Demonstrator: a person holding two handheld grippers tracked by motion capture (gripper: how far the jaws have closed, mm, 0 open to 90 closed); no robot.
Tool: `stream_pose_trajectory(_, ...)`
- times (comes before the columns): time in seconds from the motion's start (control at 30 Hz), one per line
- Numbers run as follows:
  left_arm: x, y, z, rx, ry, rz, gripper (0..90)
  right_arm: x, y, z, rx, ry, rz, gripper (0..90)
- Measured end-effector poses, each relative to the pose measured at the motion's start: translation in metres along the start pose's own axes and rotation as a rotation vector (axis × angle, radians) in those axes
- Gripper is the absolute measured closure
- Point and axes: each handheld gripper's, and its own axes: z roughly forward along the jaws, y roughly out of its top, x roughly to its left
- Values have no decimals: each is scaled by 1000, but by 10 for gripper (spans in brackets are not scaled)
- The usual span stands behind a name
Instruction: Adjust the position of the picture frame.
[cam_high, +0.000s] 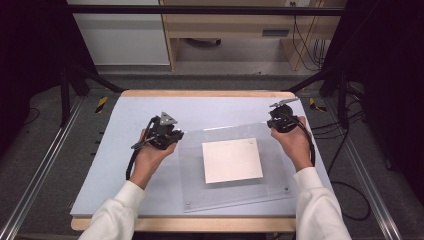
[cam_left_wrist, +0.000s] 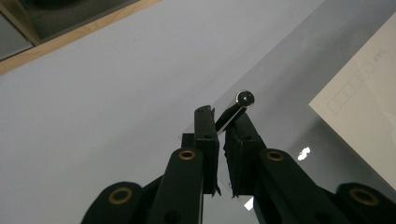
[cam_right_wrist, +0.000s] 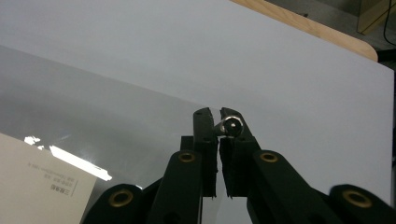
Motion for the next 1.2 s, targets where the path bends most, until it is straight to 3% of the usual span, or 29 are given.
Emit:
stream_pose_trajectory(0.03, 7, 0, -6, 7, 0, 8, 828, 8, 3, -1, 7, 4, -4, 857)
stream_pose_trajectory(0.37, 34, -4, -16, 45, -3, 47, 829, 38, 5, -1, 41, 13, -13, 857)
stream_pose_trajectory(0.57, 49, -12, -16, 59, -3, 28, 829, 56, 1, 7, 63, 26, -23, 857)
stream_pose_trajectory(0.93, 59, -24, -19, 73, 5, 19, 833, 72, 2, 10, 68, 39, -47, 856)
stream_pose_trajectory(1.03, 59, -28, -15, 87, 14, 22, 838, 75, 1, 12, 71, 37, -52, 856)
stream_pose_trajectory(1.2, 63, -36, -2, 91, 9, -10, 840, 76, -4, 23, 81, 43, -40, 857)
